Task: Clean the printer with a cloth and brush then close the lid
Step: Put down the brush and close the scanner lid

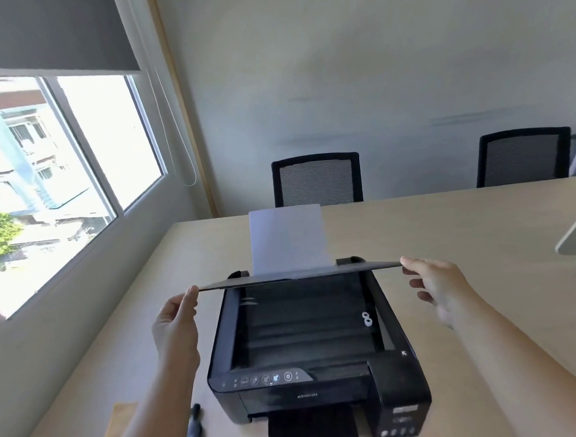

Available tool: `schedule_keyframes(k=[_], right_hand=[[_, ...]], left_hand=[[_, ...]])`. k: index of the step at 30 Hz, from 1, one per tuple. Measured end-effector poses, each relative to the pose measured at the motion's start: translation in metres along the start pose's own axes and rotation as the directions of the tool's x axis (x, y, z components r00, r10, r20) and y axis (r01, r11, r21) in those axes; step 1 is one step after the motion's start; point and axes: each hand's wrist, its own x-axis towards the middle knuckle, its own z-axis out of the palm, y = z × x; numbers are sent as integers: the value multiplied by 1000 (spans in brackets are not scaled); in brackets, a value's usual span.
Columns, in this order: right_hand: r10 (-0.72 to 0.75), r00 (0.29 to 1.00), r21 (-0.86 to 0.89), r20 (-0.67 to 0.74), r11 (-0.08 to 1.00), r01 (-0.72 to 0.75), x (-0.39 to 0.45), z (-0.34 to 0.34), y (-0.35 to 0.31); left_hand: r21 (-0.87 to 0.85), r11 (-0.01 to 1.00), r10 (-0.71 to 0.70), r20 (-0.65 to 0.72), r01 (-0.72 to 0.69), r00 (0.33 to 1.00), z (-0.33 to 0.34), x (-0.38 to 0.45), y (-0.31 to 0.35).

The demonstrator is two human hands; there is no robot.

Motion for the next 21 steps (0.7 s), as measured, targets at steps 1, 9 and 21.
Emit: schedule_keyframes(k=[1,9,21], right_hand=[[9,1000,-42,23,999,-8,-4,-5,9],[216,942,-537,258,842,-46,-11,-36,60],[270,928,-946,256,268,183,-5,-17,78]], left_hand=[[35,999,-8,9,8,1000,-7,-6,-4],[471,866,-234,84,168,969,-60,-44,-33],[590,758,-343,0,277,939,-61,-55,-40]])
